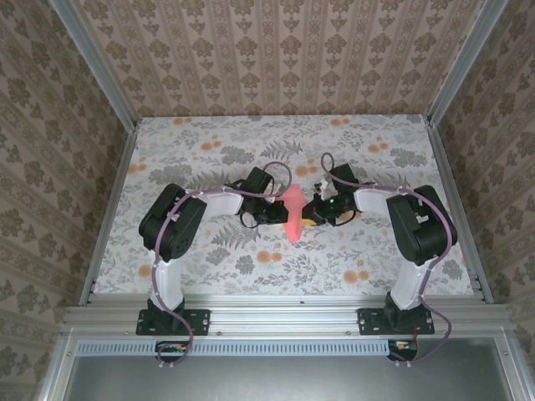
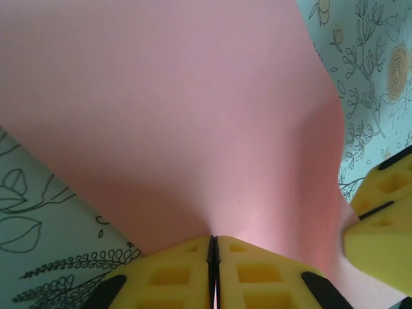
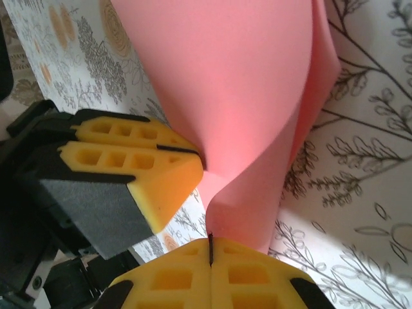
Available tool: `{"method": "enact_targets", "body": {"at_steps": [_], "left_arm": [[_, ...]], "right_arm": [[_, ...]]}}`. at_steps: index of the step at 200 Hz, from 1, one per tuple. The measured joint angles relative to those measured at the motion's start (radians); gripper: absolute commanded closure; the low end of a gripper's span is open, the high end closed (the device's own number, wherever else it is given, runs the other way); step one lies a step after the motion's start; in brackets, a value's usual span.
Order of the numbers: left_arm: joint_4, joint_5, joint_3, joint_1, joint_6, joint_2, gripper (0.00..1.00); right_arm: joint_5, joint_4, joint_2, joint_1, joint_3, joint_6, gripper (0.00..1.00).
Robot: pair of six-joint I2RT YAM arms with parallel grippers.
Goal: Fold a paper plane with a square sheet of paper (pick it up from the middle)
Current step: Third fold the triangle at the center of the table.
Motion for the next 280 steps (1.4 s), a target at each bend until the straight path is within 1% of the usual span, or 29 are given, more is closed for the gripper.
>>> {"method": "enact_targets", "body": {"at_steps": [118,232,280], "left_arm": [[-0.001,0.011,0.0,0.006,0.0,0.0,0.87],[-0.013,0.015,-0.008,0.034,-0.002,-0.033,0.79],[-0.023,0.019,-0.005,0.07,-0.001,-0.06,0.77]], "right_arm": [[-0.002,0.022,0.117,0.021,0.097,0.029,0.94],[0.024,-0.035,0.153,0.034,0.133,-0.002,0.93],[0.027,-0.041,0.158,0.04,0.145,-0.005,0.93]]}}
